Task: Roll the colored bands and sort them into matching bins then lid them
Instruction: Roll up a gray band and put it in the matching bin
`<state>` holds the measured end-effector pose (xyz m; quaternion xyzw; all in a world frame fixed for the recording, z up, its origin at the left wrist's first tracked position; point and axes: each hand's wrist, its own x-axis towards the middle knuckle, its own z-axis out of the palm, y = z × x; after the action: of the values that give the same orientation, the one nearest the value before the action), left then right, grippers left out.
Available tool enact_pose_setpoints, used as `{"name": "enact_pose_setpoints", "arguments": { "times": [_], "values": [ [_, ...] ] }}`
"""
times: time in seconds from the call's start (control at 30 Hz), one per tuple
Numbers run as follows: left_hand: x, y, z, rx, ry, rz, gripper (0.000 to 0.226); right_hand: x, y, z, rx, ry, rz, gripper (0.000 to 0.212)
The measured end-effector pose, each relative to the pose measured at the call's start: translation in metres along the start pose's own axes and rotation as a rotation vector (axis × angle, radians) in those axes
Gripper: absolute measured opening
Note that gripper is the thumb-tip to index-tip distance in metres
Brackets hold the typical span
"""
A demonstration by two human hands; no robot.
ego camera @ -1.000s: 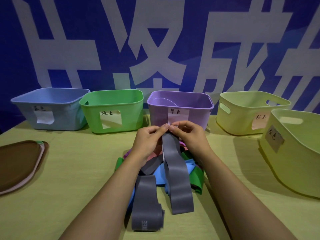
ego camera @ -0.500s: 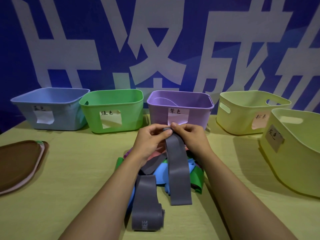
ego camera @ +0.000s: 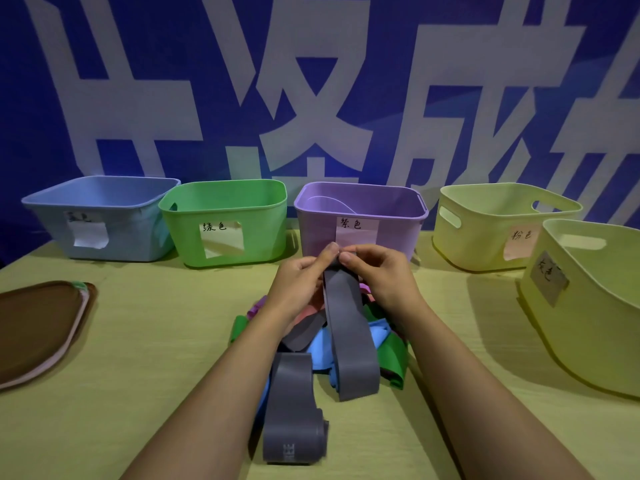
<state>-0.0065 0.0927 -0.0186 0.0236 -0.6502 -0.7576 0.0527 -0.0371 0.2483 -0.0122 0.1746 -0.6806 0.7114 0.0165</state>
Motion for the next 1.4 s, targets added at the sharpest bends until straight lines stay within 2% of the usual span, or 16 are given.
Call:
{"name": "enact_pose_setpoints", "arguments": {
  "times": [0.13,0.3,0.37,0.47,0.53,0.57,0.67,0.73,0.83,1.03,1.2,1.3,1.4],
  "values": [
    [0.002,-0.003,-0.003,0.04,0.069,0.021,0.038,0.0,0.001,-0.002,-0.005,-0.007,-0.006,0.013],
    [0.003,-0.002,-0.004,0.011,0.058,0.055,0.025,0.0,0.002,-0.001,-0.019,0.004,0.019,0.021],
    [0.001,0.0,-0.003,-0.005,0.031,0.044,0.021,0.0,0.002,-0.001,-0.042,0.022,0.073,0.037],
    [0.001,-0.001,-0.002,-0.009,-0.004,0.041,0.021,0.002,0.005,-0.003,-0.122,0.068,0.129,0.072],
    [0.001,-0.001,-0.002,-0.024,-0.012,0.033,0.016,0.002,0.005,-0.003,-0.145,0.081,0.115,0.083],
    [0.001,-0.001,-0.001,-0.031,-0.015,0.029,0.013,0.001,0.004,-0.002,-0.153,0.081,0.103,0.08],
    [-0.001,0.001,-0.001,-0.042,-0.015,0.023,0.013,-0.001,-0.002,-0.002,-0.164,0.075,0.082,0.046],
    [0.001,-0.001,-0.002,-0.026,-0.005,0.05,0.017,-0.002,-0.004,-0.003,-0.133,0.069,0.076,0.036],
    [0.002,-0.002,-0.004,-0.013,-0.009,0.078,0.021,0.001,-0.002,-0.003,-0.092,0.057,0.065,0.03],
    [-0.002,0.003,-0.001,-0.051,-0.027,0.022,0.023,0.004,0.003,-0.005,-0.043,0.014,0.027,0.021],
    [0.001,0.001,-0.002,-0.017,0.057,0.003,0.044,0.005,0.004,-0.002,-0.065,-0.031,0.0,0.015],
    [0.004,-0.003,-0.006,0.038,0.099,0.03,0.039,0.006,0.008,-0.003,-0.06,-0.052,0.005,0.01],
    [0.003,-0.001,-0.006,0.036,0.08,0.06,0.04,0.006,0.01,-0.004,-0.037,-0.068,0.011,0.015]
  ]
}}
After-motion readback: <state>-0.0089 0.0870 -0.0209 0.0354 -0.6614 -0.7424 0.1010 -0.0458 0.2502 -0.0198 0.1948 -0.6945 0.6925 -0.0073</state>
